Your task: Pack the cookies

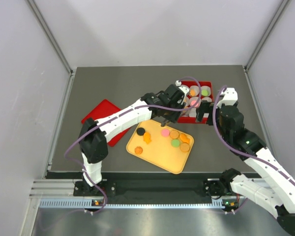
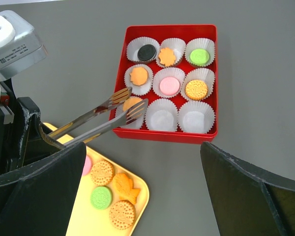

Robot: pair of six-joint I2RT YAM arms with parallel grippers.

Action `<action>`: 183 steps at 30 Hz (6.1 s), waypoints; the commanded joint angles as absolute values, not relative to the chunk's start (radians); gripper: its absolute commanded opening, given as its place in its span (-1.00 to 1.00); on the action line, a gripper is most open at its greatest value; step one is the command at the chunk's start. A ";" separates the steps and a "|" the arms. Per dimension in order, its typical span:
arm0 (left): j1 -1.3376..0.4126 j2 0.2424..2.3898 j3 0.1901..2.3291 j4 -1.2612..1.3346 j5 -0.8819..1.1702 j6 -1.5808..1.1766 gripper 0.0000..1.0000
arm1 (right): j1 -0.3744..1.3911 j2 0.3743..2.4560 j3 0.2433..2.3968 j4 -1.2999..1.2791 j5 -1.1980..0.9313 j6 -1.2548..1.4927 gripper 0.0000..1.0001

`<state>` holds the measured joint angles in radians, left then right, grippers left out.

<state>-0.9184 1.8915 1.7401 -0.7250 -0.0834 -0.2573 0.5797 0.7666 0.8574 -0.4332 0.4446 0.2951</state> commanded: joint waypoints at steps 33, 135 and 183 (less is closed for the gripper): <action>-0.916 1.833 1.720 -0.681 -0.094 -0.241 -0.02 | 0.564 0.764 0.859 -0.394 0.445 0.279 0.99; -0.951 1.447 1.345 -0.882 -0.100 -0.276 -0.15 | 0.557 0.776 0.865 -0.413 0.446 0.272 0.99; -0.933 1.945 1.819 -0.627 0.020 -0.252 -0.14 | 0.558 0.749 0.874 -0.431 0.456 0.275 1.00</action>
